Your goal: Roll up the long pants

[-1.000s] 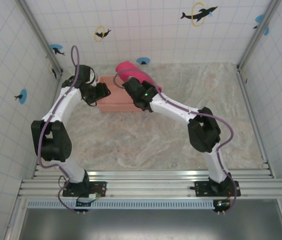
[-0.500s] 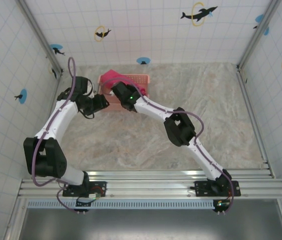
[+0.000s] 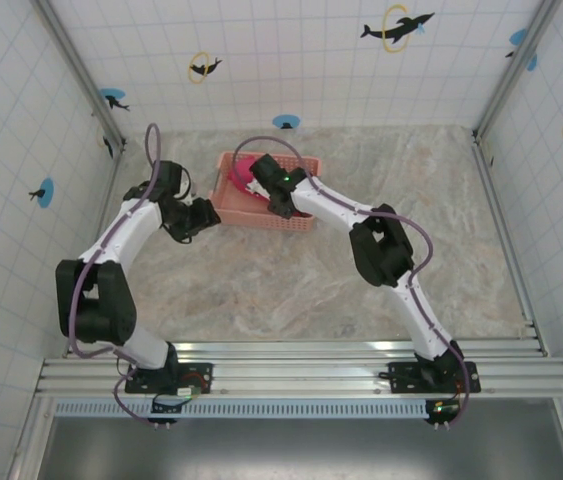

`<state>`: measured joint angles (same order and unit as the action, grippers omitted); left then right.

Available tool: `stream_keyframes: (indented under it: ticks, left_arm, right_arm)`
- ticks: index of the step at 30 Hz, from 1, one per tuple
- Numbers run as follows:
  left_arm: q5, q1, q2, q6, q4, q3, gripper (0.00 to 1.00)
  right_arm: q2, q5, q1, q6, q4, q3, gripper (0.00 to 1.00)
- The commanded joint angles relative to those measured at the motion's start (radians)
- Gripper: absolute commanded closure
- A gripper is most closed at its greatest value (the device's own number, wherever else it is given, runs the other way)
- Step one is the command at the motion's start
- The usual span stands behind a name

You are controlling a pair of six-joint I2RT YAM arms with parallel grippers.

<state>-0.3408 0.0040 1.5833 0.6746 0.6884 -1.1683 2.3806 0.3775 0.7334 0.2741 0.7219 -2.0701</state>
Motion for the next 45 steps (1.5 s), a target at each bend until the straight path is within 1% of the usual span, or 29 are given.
stream_keyframes:
  ticks: [1,4,6,7,8,9,10,11,12,17,19,23,27,30,31,34,36,37,38,39,40,41,42,43,44,45]
  left_arm:
    - [-0.019,-0.005,0.061,0.032,-0.035,-0.007,0.3]
    - [-0.026,-0.024,0.118,0.041,-0.042,-0.057,0.3]
    - [-0.029,-0.042,0.145,0.045,-0.042,-0.095,0.3]
    - [-0.027,-0.05,0.158,0.046,-0.04,-0.111,0.3]
    - [-0.024,-0.058,0.169,0.05,-0.038,-0.128,0.3]
    - [-0.024,-0.064,0.176,0.054,-0.038,-0.138,0.3]
    - [-0.023,-0.068,0.183,0.055,-0.04,-0.148,0.3]
    - [-0.023,-0.072,0.185,0.054,-0.042,-0.155,0.29]
    - [-0.026,-0.074,0.181,0.046,-0.055,-0.156,0.28]
    - [-0.03,-0.076,0.109,0.002,-0.134,-0.127,0.23]
    - [-0.027,-0.077,0.092,-0.017,-0.139,-0.137,0.21]
    - [-0.013,-0.074,0.065,-0.053,-0.141,-0.172,0.2]
    - [0.021,-0.05,0.022,-0.081,-0.139,-0.206,0.19]
    - [0.087,-0.018,-0.028,-0.129,-0.121,-0.206,0.17]
    - [0.122,-0.007,-0.047,-0.162,-0.107,-0.206,0.03]
    - [0.287,0.022,-0.102,-0.262,-0.042,-0.24,0.02]
    - [0.4,0.038,-0.141,-0.325,-0.025,-0.224,0.03]
    - [0.447,0.046,-0.16,-0.364,-0.04,-0.184,0.03]
    - [0.493,0.048,-0.186,-0.397,-0.091,-0.136,0.03]
    - [0.549,0.048,-0.228,-0.431,-0.184,-0.045,0.03]
    - [0.585,0.048,-0.278,-0.479,-0.33,0.072,0.03]
    - [0.598,0.048,-0.325,-0.519,-0.46,0.182,0.02]
    - [0.576,0.049,-0.371,-0.585,-0.618,0.308,0.03]
    - [0.556,0.05,-0.405,-0.63,-0.743,0.407,0.02]
    - [0.541,0.049,-0.424,-0.642,-0.81,0.473,0.02]
    - [0.526,0.049,-0.427,-0.65,-0.852,0.519,0.03]
  right_arm:
    - [-0.077,-0.15,0.02,-0.071,0.126,0.043,1.0]
    - [-0.078,-0.238,0.026,-0.094,0.148,0.053,1.0]
    - [-0.077,-0.283,0.025,-0.101,0.15,0.063,0.92]
    - [-0.077,-0.307,0.023,-0.101,0.155,0.067,0.84]
    - [-0.077,-0.325,0.024,-0.102,0.155,0.069,0.73]
    - [-0.075,-0.332,0.023,-0.105,0.153,0.074,0.59]
    - [-0.077,-0.338,0.022,-0.107,0.144,0.084,0.35]
    - [-0.078,-0.334,0.019,-0.111,0.122,0.103,0.13]
    - [-0.113,-0.322,0.013,-0.119,0.095,0.122,0.0]
    - [-0.22,-0.292,-0.026,-0.162,-0.037,0.214,0.01]
    - [-0.255,-0.292,-0.035,-0.162,-0.051,0.213,0.01]
    - [-0.318,-0.295,-0.048,-0.159,-0.063,0.194,0.01]
    - [-0.383,-0.336,-0.073,-0.169,-0.075,0.168,0.01]
    - [-0.437,-0.373,-0.092,-0.176,-0.075,0.152,0.01]
    - [-0.46,-0.38,-0.099,-0.181,-0.076,0.156,0.01]
    - [-0.543,-0.359,-0.142,-0.214,-0.098,0.213,0.01]
    - [-0.613,-0.303,-0.199,-0.249,-0.141,0.319,0.01]
    - [-0.669,-0.25,-0.236,-0.274,-0.192,0.408,0.01]
    - [-0.717,-0.191,-0.275,-0.308,-0.24,0.49,0.01]
    - [-0.774,-0.136,-0.324,-0.342,-0.285,0.586,0.01]
    - [-0.829,-0.063,-0.371,-0.37,-0.327,0.68,0.01]
    - [-0.879,0.013,-0.407,-0.394,-0.367,0.764,0.01]
    - [-0.947,0.074,-0.452,-0.394,-0.471,0.891,0.01]
    - [-0.997,0.114,-0.487,-0.378,-0.557,0.991,0.01]
    - [-1.031,0.131,-0.514,-0.358,-0.641,1.079,0.01]
    - [-1.055,0.148,-0.535,-0.305,-0.775,1.201,0.01]
